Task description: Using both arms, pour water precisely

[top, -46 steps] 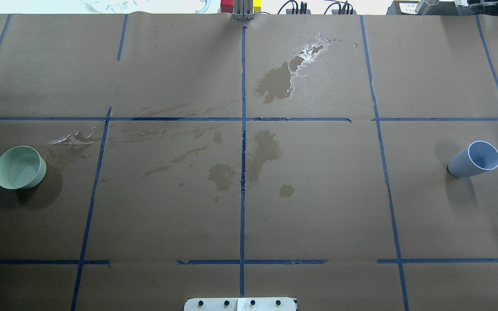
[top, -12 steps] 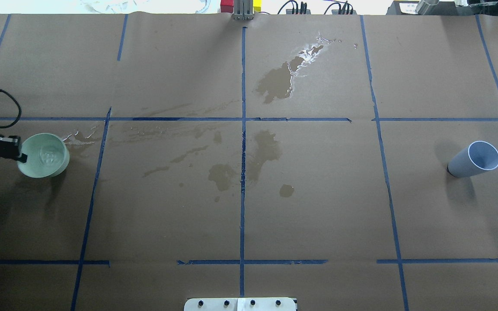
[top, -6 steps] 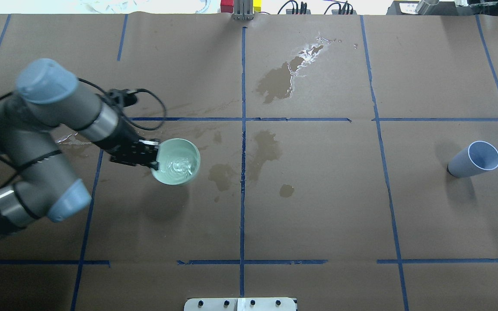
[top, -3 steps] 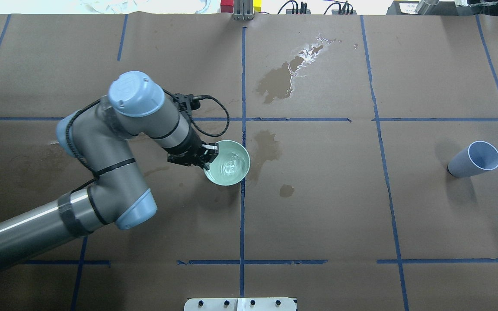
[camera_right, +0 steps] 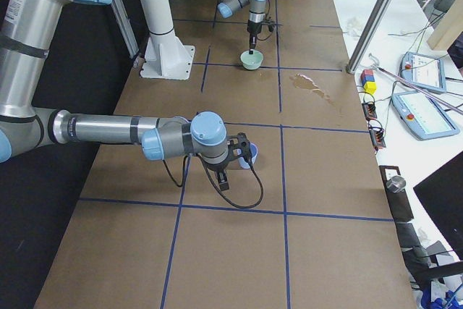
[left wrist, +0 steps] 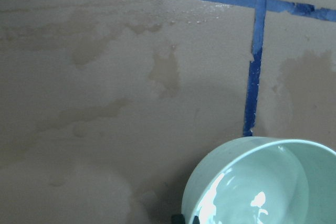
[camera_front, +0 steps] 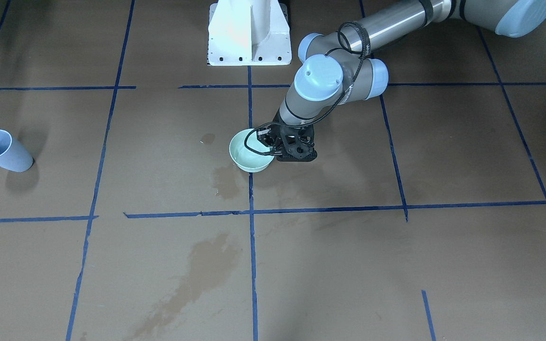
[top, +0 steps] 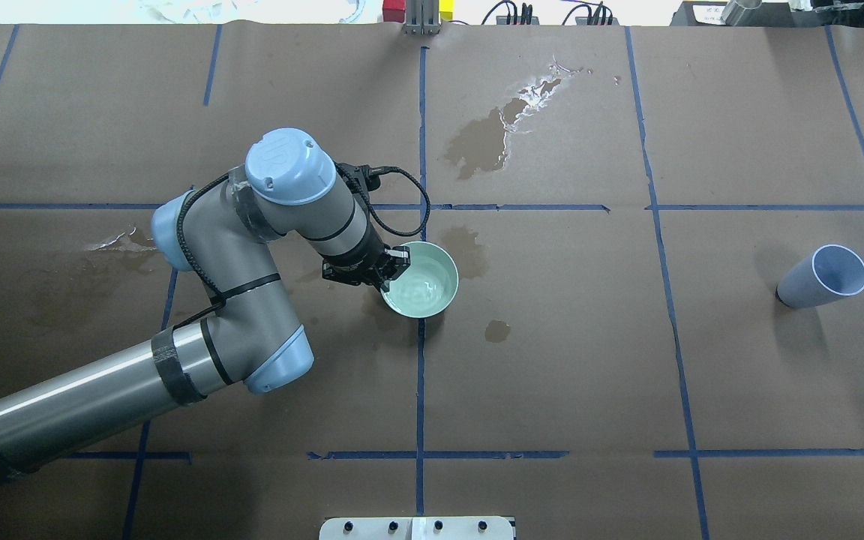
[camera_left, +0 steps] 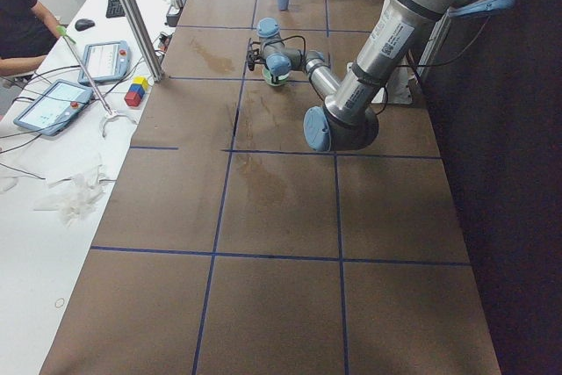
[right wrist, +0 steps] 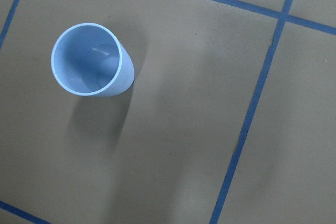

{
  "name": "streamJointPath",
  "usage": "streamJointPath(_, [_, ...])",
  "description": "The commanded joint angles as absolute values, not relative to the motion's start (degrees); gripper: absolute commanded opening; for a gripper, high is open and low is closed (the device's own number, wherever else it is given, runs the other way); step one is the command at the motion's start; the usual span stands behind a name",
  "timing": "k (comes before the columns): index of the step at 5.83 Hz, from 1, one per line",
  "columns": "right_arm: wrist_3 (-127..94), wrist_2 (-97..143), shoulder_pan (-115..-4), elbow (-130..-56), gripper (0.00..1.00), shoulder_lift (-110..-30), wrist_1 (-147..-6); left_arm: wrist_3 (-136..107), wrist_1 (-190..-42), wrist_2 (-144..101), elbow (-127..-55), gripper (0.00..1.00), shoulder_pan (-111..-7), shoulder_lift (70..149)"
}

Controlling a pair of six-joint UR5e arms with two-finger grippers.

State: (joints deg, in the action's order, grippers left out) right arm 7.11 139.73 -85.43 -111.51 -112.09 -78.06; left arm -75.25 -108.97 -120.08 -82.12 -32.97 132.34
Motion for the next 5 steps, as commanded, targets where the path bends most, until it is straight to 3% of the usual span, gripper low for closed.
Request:
streamJointPath(1, [7.03,139.57,-85.43,-111.53,1.0,-112.06,-77.96,-75.15,-109.07,-119.97,-81.3,0.03,-32.87,132.8])
streamJointPath(2, [7.03,139.74,-85.34,-111.53,1.0,-111.97,-78.05,-75.15,-109.16,-119.97,-81.04,0.22,-32.52,132.63])
streamJointPath(3, [7.12,139.83,-85.17,-111.62,1.0,-111.97,-77.96,-75.15,-109.25,-119.97,-81.12,0.64,-32.52,132.63])
streamJointPath(4, [7.03,139.83,-85.17,-111.62,1.0,-111.89,-77.87,-75.49,-110.64,-119.97,-81.47,0.9,-32.69,132.63])
streamJointPath(5, [7.12,139.66,-85.17,-111.62,1.0,-111.88,-76.48,-75.67,-111.18,-119.71,-83.56,0.91,-33.83,132.45])
